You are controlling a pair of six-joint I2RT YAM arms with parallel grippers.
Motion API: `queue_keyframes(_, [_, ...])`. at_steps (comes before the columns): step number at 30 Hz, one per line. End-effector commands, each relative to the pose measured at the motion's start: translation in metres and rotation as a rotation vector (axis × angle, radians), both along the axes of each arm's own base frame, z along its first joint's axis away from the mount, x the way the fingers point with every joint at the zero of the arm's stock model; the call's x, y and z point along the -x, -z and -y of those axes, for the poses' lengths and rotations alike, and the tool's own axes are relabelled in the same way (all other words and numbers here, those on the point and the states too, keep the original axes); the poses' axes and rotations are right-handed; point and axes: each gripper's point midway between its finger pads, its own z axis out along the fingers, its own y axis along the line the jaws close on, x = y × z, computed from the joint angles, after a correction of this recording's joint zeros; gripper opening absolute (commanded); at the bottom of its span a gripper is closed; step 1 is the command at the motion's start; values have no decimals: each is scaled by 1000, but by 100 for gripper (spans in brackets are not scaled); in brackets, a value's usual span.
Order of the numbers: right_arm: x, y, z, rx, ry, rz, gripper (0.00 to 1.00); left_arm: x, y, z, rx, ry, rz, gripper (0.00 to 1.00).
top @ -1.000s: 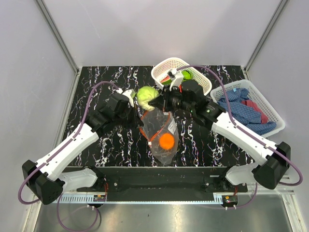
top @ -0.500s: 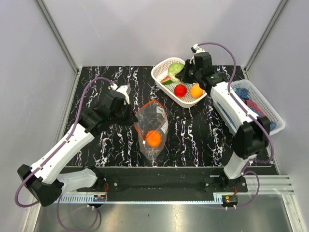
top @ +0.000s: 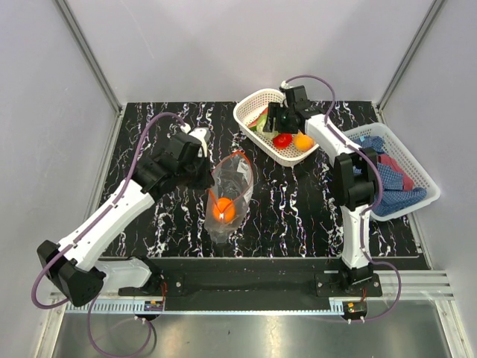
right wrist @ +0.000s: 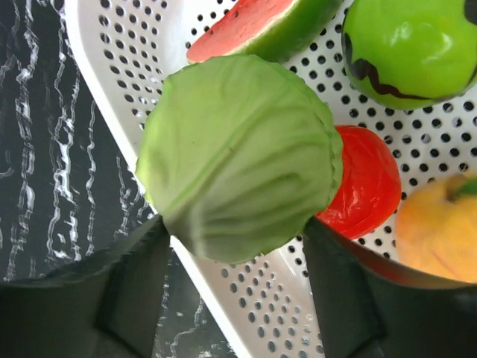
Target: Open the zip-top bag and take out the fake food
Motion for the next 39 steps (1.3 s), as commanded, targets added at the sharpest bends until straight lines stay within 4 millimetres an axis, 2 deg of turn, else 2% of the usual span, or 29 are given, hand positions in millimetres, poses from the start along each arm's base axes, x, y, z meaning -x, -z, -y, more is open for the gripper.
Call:
queue_keyframes(1, [-13,-44,-10,-34,-32,85,79,-5,-26,6,38,45,62,0])
queue_keyframes(3, [-7,-50,-9,-40,-28,65,82,-5,-27,5,43,42,61,0])
queue_keyframes(5, [-1,-66,-9,-53,-19,64,83,-5,-28,6,50,38,56,0])
queue_keyframes(7, [11,-73,-5,-47,-14,37,85,-5,-28,7,61,31,48,0])
queue_keyframes(8, [18,-87,-5,-61,-10,43,85,-5,-27,8,66,29,40,0])
queue_keyframes(10, [36,-90,-4,-59,-18,5,86,-4,-27,12,84,31,26,0])
queue_keyframes(11, [48,-107,-5,-78,-27,19,86,-6,-26,14,84,34,21,0])
queue_keyframes(12, [57,-113,-6,-82,-38,21,86,-6,-26,14,89,33,17,0])
queue_keyframes(13, [71,-109,-9,-84,-59,1,86,-7,-25,15,88,33,16,0])
queue_keyframes(14, [87,-133,-12,-112,-101,38,86,-9,-27,17,90,37,18,0])
queue_keyframes(15, [99,-130,-13,-114,-120,24,86,-10,-27,20,92,42,15,0])
queue_keyframes(16, [112,-138,-20,-124,-153,31,85,-11,-26,21,91,45,8,0])
queue_keyframes(17, [130,-161,-22,-160,-189,61,84,-11,-28,23,98,49,5,0])
queue_keyframes(19, [157,-168,-28,-183,-232,52,83,-11,-33,29,132,58,-6,0])
queue_keyframes(20, [178,-185,-36,-209,-271,78,83,-12,-33,31,142,54,-11,0])
queue_keyframes(21, [192,-181,-42,-212,-294,65,83,-12,-30,31,141,52,-15,0])
queue_keyframes(22, [203,-184,-48,-218,-315,68,82,-13,-30,32,145,48,-17,0])
queue_keyframes(23, [224,-194,-61,-245,-360,70,81,-14,-29,33,146,45,-20,0])
queue_keyframes(27, [264,-202,-89,-308,-430,17,74,-13,-30,44,194,59,-48,0])
queue_keyframes(29, [272,-202,-96,-328,-429,-6,71,-15,-32,46,205,55,-47,0])
queue_keyframes(32, [281,-190,-110,-336,-454,-66,63,-17,-31,48,223,39,-46,0])
queue_keyframes(34, [288,-189,-120,-337,-486,-77,58,-18,-34,51,244,34,-51,0])
queue_keyframes(37, [286,-175,-126,-334,-453,-139,48,-18,-37,54,260,30,-53,0])
queue_keyframes(38, [284,-165,-127,-322,-433,-171,35,-18,-37,53,264,23,-53,0])
queue_keyframes(39, [283,-157,-127,-314,-409,-199,31,-18,-38,52,265,14,-50,0])
